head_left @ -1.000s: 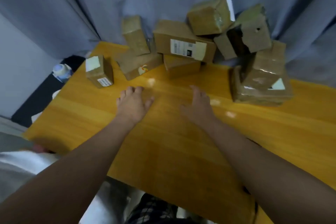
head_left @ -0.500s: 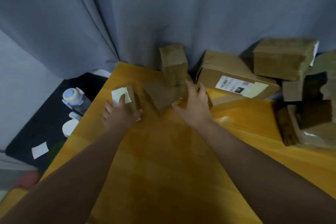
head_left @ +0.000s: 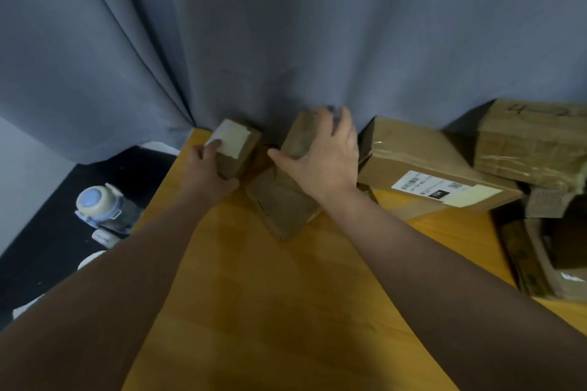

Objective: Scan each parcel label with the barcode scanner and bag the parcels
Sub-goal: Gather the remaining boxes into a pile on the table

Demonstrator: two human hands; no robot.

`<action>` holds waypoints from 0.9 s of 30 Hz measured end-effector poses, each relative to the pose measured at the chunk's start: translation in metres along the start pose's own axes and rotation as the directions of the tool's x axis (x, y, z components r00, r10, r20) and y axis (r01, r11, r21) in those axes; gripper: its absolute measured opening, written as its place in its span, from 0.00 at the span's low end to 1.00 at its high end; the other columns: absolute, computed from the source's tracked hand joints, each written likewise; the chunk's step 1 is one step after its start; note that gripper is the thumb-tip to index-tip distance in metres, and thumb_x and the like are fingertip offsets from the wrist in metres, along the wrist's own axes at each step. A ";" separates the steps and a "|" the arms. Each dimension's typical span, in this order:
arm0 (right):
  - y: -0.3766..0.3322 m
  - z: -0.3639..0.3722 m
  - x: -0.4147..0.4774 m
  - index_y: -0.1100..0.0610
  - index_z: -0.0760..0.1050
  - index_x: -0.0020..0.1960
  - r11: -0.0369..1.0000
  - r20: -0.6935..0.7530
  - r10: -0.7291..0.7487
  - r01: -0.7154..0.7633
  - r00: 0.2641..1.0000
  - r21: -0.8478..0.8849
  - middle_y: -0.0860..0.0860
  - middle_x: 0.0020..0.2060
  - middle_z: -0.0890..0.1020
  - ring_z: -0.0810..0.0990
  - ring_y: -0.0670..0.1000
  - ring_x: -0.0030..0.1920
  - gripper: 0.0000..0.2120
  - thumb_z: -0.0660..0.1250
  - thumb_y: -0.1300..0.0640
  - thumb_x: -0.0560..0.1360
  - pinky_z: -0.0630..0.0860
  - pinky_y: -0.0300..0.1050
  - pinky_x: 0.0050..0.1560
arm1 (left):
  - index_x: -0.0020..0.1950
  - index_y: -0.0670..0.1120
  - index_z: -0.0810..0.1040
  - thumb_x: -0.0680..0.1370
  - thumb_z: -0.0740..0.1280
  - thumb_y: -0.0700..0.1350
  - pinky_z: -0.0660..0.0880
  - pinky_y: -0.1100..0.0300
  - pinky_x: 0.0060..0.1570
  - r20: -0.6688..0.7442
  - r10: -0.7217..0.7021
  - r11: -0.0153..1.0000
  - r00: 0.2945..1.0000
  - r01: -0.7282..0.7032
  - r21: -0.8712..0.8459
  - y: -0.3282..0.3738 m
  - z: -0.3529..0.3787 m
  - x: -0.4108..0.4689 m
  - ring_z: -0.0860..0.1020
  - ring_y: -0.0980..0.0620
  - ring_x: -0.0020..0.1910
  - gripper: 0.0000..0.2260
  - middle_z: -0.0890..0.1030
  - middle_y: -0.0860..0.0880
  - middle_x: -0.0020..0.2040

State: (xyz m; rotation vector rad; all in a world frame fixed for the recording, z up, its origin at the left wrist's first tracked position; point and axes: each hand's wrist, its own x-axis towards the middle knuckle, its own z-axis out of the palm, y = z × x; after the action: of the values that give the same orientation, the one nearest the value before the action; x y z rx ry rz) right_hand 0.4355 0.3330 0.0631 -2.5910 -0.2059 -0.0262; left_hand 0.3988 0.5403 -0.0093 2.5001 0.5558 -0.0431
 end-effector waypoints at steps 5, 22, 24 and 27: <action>0.010 0.007 0.008 0.46 0.49 0.78 0.963 0.226 -0.056 0.112 0.972 -0.244 0.58 0.77 0.49 0.45 0.62 0.77 0.44 0.72 0.43 0.71 0.67 0.62 0.69 | 0.76 0.52 0.60 0.70 0.74 0.42 0.73 0.54 0.56 0.306 0.091 0.994 0.948 -0.105 0.030 0.011 0.011 0.020 0.66 0.41 0.67 0.38 0.56 0.46 0.74; 0.061 -0.039 -0.140 0.41 0.52 0.77 0.941 0.321 -0.210 0.280 0.923 -0.190 0.53 0.75 0.52 0.47 0.59 0.75 0.41 0.70 0.40 0.70 0.73 0.60 0.60 | 0.74 0.54 0.56 0.68 0.76 0.42 0.72 0.52 0.56 0.355 -0.084 0.992 0.931 0.045 0.117 0.001 0.036 -0.157 0.63 0.40 0.67 0.41 0.57 0.45 0.68; 0.073 -0.048 -0.168 0.41 0.51 0.77 0.937 0.341 -0.227 0.300 0.912 -0.178 0.53 0.75 0.52 0.47 0.59 0.75 0.41 0.68 0.38 0.71 0.70 0.60 0.64 | 0.76 0.56 0.50 0.68 0.77 0.44 0.71 0.46 0.60 0.367 -0.116 0.980 0.923 0.046 0.193 0.002 0.044 -0.186 0.62 0.38 0.67 0.46 0.57 0.44 0.68; 0.099 -0.065 -0.208 0.40 0.52 0.77 0.937 0.357 -0.251 0.318 0.900 -0.144 0.52 0.74 0.53 0.47 0.58 0.74 0.39 0.66 0.34 0.71 0.66 0.60 0.67 | 0.78 0.55 0.44 0.68 0.77 0.45 0.69 0.43 0.62 0.386 -0.116 0.976 0.915 0.033 0.216 0.010 0.057 -0.230 0.61 0.36 0.69 0.51 0.56 0.43 0.69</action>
State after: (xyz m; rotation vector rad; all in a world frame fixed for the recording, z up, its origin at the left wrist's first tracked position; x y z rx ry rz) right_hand 0.2464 0.1866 0.0562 -2.7253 -0.7450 0.3051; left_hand 0.1977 0.4149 -0.0175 2.5629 0.4929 -0.6544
